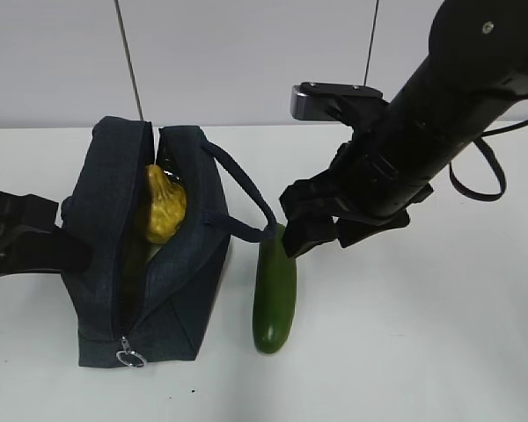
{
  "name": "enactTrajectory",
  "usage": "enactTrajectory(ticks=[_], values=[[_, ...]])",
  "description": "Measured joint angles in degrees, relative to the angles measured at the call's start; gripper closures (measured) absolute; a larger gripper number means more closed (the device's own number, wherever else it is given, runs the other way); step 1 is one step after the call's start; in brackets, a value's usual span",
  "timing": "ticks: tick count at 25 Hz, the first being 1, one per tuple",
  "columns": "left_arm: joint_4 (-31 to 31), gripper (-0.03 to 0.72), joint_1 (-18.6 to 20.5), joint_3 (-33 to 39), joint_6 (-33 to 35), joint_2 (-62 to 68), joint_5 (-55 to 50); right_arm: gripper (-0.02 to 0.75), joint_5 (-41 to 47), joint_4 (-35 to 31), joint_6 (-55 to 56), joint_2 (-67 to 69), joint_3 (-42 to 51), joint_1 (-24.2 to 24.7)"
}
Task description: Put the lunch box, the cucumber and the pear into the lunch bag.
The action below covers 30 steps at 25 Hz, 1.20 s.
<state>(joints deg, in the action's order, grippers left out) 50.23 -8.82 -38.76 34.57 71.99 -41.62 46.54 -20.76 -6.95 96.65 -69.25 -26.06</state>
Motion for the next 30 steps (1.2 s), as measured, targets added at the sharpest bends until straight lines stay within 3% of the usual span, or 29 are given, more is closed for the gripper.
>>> enactTrajectory(ticks=[4, 17, 30], values=[[0.0, 0.704, 0.0, 0.0, 0.0, 0.0, 0.0, 0.108, -4.4, -1.5, 0.0, 4.1, 0.0, -0.1], [0.0, 0.704, 0.0, 0.0, 0.0, 0.0, -1.3, 0.099, -5.0, -1.2, 0.0, 18.2, -8.2, -0.2], [0.1, 0.704, 0.0, 0.0, 0.0, 0.0, -1.4, 0.136, 0.6, 10.9, 4.8, 19.9, -8.8, -0.2]])
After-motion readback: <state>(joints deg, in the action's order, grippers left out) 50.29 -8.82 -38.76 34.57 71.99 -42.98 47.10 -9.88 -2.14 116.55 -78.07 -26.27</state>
